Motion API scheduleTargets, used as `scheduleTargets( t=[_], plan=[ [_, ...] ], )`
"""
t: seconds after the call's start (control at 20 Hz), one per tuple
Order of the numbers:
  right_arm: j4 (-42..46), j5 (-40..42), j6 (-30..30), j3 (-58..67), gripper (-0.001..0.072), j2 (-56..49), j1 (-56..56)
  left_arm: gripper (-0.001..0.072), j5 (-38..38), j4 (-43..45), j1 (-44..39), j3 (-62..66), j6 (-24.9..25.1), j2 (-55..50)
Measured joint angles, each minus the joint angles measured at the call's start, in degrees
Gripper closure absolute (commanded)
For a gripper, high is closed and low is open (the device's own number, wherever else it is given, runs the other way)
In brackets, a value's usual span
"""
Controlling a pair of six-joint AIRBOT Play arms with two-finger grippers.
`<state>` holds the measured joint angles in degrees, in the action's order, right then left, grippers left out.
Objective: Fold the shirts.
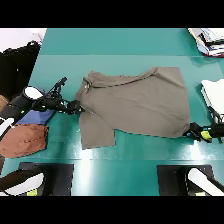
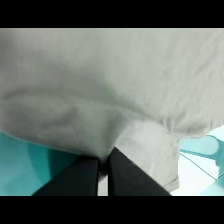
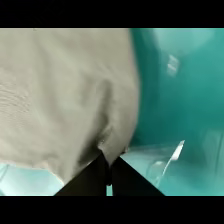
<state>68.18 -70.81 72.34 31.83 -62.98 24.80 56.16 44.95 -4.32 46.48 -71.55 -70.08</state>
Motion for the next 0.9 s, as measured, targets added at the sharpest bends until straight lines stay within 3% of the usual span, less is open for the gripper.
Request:
scheduleTargets(
  t=[0.2,0.4,0.9],
  plan=[
    [1.81,1.51,0.00,4.79,0.0698,-0.20,-6.69,0.0680,0.17,4.42,0.00,3.26,-2.43,4.28],
    [0.79,-0.50,0.70,17.55,0.0698,3.28,-13.38,0.0680,2.64,10.49,0.02,13.00,-6.45,11.37],
    [0.79,1.75,2.47,63.89,0.0698,13.79,-18.12,0.0680,5.64,13.70,0.02,60.59,-10.71,19.19]
  ],
)
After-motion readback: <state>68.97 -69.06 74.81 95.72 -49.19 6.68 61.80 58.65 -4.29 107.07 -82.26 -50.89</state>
